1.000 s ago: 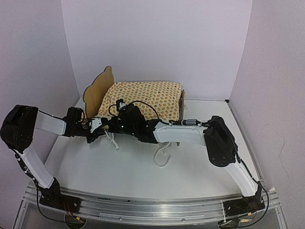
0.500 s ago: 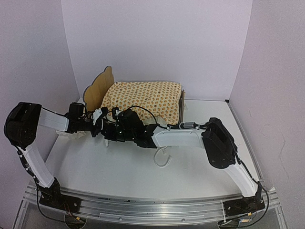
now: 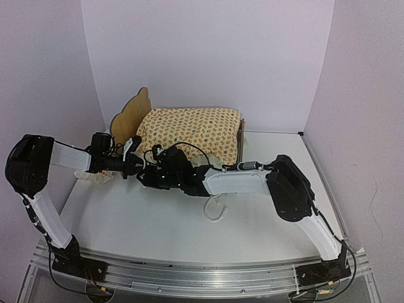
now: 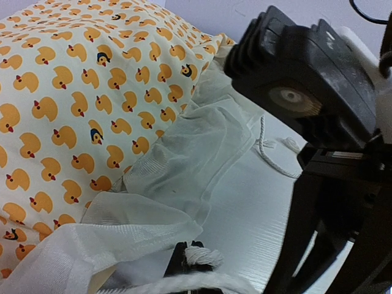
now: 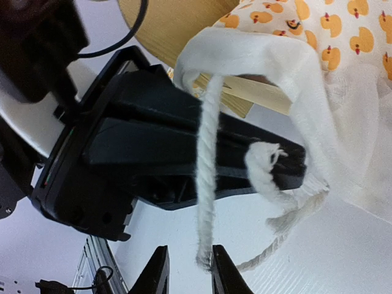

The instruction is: Set up the pet bed

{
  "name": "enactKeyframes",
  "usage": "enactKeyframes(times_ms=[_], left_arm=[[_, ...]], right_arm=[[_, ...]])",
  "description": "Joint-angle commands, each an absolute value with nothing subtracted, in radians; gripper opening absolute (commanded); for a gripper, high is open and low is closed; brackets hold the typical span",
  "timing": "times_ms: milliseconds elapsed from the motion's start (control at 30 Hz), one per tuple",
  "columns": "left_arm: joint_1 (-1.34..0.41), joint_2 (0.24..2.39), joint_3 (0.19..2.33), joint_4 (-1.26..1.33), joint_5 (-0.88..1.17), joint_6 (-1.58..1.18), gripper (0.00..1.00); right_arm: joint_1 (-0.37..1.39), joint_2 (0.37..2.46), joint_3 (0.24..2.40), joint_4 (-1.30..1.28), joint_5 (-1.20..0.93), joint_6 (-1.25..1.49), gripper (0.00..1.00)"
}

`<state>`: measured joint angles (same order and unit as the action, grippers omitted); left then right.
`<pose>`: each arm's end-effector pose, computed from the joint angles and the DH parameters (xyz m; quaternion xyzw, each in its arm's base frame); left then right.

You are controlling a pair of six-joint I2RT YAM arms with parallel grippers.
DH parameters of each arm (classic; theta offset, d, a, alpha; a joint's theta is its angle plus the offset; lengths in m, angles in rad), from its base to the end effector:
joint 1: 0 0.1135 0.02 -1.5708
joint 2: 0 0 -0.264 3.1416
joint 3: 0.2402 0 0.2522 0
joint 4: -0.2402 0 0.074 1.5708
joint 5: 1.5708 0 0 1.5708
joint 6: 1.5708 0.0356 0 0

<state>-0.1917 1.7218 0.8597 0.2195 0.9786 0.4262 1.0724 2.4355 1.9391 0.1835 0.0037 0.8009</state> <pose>0.3280 -0.0937 0.1713 0.4404 0.6880 -0.3712 0.4415 0.2722 0.4998 0.1872 -0.1084 0.8014 0.4730 0.3498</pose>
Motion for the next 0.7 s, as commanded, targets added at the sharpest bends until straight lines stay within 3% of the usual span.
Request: enactKeyframes(times_ms=[0,200,300,367,667], left_arm=[[-0.196,1.716,0.855,0.242,1.037,0.522,0.00],[-0.196,1.767,0.896,0.196,1.021,0.656,0.00],[-0.196,1.776,0.911,0.194,1.036,0.673,0.00],[-0.196,1.783,0.916,0.193,1.037,0.679,0.00],[-0.196,1.786,0.917,0.189,1.042,0.716,0.00]], right_arm=[[1.062,2.399,1.905,0.175,0.014,0.738,0.31],[1.055,2.253,1.778,0.165,0.025,0.684,0.33],[1.040,2.190,1.733,0.164,0.030,0.680,0.18],[1.029,2.172,1.728,0.164,0.030,0.646,0.15],[0.979,2.285,1.843,0.111,0.050,0.599,0.17]])
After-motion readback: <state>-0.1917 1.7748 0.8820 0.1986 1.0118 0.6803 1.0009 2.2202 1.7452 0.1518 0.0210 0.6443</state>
